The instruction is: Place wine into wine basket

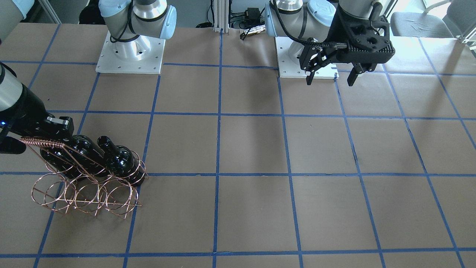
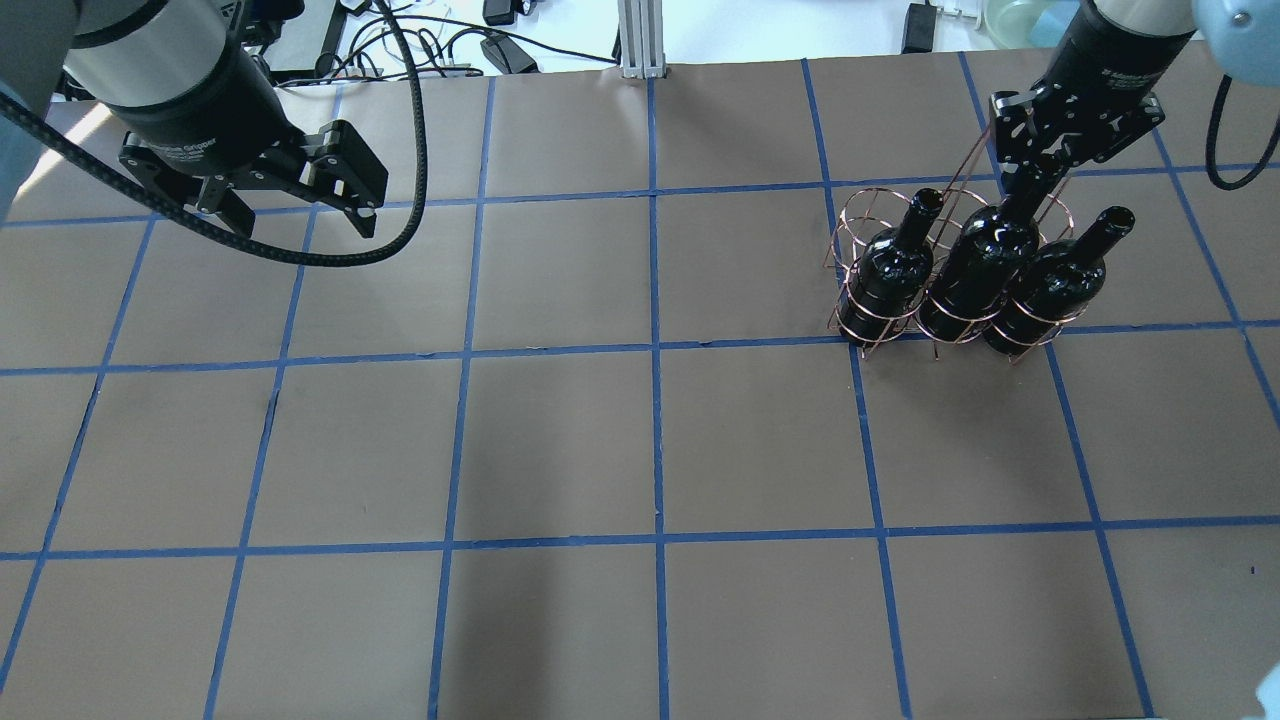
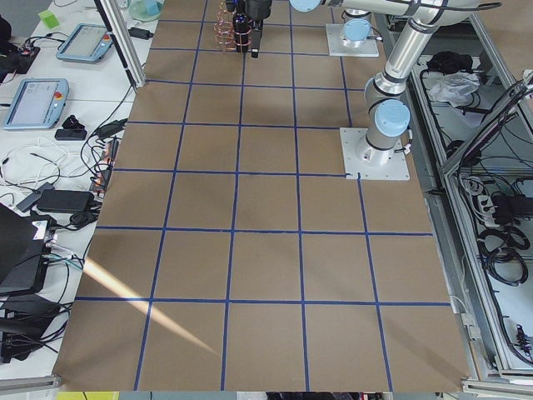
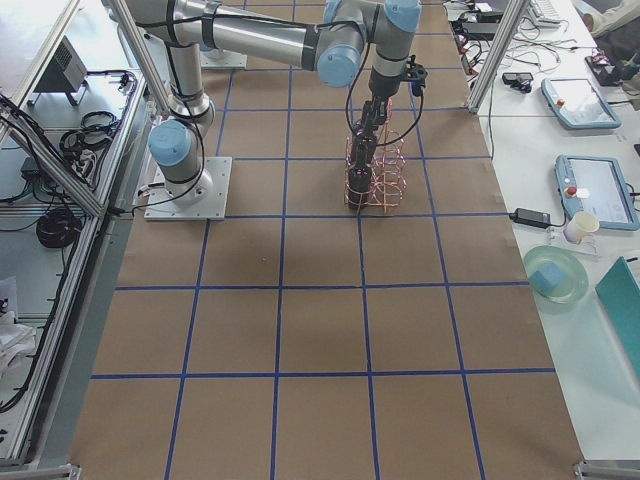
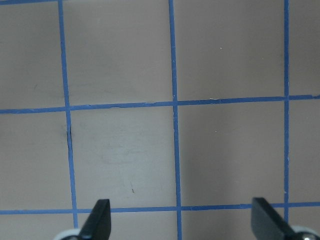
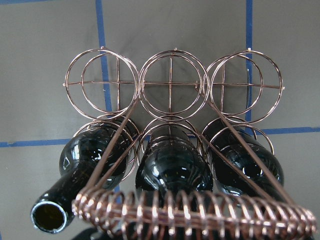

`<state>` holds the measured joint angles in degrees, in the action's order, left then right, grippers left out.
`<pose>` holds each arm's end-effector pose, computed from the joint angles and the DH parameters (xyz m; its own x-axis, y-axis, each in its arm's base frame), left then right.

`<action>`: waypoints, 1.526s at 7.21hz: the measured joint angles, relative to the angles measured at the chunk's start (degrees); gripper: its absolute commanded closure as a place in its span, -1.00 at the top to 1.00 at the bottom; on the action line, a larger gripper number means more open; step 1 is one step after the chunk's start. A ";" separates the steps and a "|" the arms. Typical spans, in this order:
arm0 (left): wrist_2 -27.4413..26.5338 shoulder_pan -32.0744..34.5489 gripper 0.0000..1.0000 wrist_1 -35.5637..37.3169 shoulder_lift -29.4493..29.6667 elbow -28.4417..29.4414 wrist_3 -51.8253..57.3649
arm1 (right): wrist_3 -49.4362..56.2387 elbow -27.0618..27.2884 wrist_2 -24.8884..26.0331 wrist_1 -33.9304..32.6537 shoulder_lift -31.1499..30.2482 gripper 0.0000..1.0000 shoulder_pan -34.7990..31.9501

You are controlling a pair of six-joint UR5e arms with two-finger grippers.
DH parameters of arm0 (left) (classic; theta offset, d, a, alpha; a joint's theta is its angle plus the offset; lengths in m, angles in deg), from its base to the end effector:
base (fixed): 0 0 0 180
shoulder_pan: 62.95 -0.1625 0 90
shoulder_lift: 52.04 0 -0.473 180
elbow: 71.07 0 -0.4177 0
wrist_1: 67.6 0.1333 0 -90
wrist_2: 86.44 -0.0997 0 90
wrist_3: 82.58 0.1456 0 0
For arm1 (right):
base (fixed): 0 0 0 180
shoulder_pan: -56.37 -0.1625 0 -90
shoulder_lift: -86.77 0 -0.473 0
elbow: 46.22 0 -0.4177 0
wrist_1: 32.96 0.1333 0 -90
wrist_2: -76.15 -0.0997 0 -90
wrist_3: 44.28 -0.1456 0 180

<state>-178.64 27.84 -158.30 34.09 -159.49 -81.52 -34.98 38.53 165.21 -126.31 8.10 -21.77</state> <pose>-0.1345 -0.4935 0.5374 -0.9988 0.0290 -0.0398 0.0322 0.9961 -0.0821 0.0093 -0.6160 0.4319 -0.9987 0.0456 -0.0239 0.0445 0.9980 0.0444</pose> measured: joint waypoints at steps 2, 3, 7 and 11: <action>0.11 0.00 1.00 0.04 -0.01 0.05 -0.64 | 0.06 0.84 0.20 0.10 0.01 -0.68 0.00; 0.20 0.00 1.00 0.04 -0.03 0.08 -1.87 | 0.07 1.39 0.48 -0.15 -0.01 0.36 -0.02; 1.48 -0.24 1.00 0.42 0.80 0.72 -3.15 | -0.93 1.01 1.95 -2.21 -2.55 1.00 -0.38; 3.39 -0.21 1.00 0.42 1.29 0.56 -2.91 | -9.80 -1.37 1.95 3.01 -9.14 1.00 -10.69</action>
<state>-175.25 27.63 -157.88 35.38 -158.93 -84.44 -44.77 37.16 167.16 -123.30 -1.05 -32.46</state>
